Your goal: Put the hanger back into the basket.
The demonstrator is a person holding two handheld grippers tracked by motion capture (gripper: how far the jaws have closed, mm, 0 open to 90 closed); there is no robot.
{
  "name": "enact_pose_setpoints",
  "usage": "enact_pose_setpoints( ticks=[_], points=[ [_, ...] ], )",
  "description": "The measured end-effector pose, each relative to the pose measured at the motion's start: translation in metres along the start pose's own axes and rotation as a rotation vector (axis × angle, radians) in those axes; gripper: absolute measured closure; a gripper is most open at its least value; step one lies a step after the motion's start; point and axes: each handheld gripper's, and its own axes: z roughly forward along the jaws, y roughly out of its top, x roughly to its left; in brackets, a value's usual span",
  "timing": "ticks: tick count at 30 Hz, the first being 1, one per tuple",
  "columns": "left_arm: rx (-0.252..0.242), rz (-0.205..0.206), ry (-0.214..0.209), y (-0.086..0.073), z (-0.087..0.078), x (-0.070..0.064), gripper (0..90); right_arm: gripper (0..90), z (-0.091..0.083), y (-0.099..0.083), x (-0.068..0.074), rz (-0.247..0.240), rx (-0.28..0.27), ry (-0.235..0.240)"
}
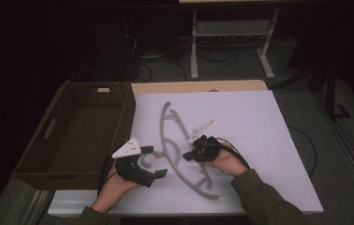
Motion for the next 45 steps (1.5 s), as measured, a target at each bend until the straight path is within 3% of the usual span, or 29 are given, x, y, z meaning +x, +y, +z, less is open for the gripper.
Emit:
enact_pose_setpoints(
  ticks=[2, 6, 9, 12, 13, 15, 23, 26, 29, 35, 39, 45],
  points=[
    [0.002, 0.011, 0.000, 0.000, 0.000, 0.001, 0.0, 89.7, 0.003, 0.008, -0.010, 0.023, -0.008, -0.036],
    [-0.004, -0.009, -0.002, -0.001, 0.001, 0.000, 0.0, 89.7, 0.017, 0.026, -0.031, 0.091, -0.005, -0.110],
    [-0.002, -0.009, -0.005, -0.001, 0.001, 0.000, 0.0, 89.7, 0.028, 0.041, -0.043, 0.117, -0.012, -0.136],
    [-0.005, -0.013, -0.004, -0.001, 0.001, 0.001, 0.0, 89.7, 0.038, 0.053, -0.054, 0.118, -0.007, -0.166],
    [-0.005, -0.012, -0.003, -0.001, 0.000, 0.001, 0.0, 89.7, 0.041, 0.056, -0.056, 0.141, -0.009, -0.163],
    [-0.004, -0.012, -0.002, -0.001, 0.000, 0.002, 0.0, 89.7, 0.048, 0.062, -0.063, 0.128, -0.005, -0.186],
    [-0.003, -0.012, -0.006, -0.002, 0.000, 0.002, 0.0, 89.8, 0.062, 0.060, -0.080, 0.148, 0.050, -0.241],
    [0.000, -0.008, -0.007, -0.002, 0.001, 0.002, 0.0, 89.8, 0.064, 0.057, -0.083, 0.158, 0.067, -0.243],
    [0.002, -0.010, -0.009, -0.002, 0.002, 0.002, 0.0, 89.8, 0.065, 0.055, -0.083, 0.141, 0.094, -0.280],
    [0.003, -0.009, -0.011, -0.003, 0.002, 0.002, 0.0, 89.8, 0.050, 0.039, -0.095, 0.154, 0.118, -0.338],
    [0.006, -0.011, -0.010, -0.002, 0.003, 0.001, 0.0, 89.8, 0.027, 0.019, -0.104, 0.230, 0.112, -0.366],
    [0.015, -0.007, -0.014, -0.002, 0.006, 0.000, 0.0, 89.8, -0.011, -0.022, -0.118, 0.293, 0.131, -0.438]
  ],
)
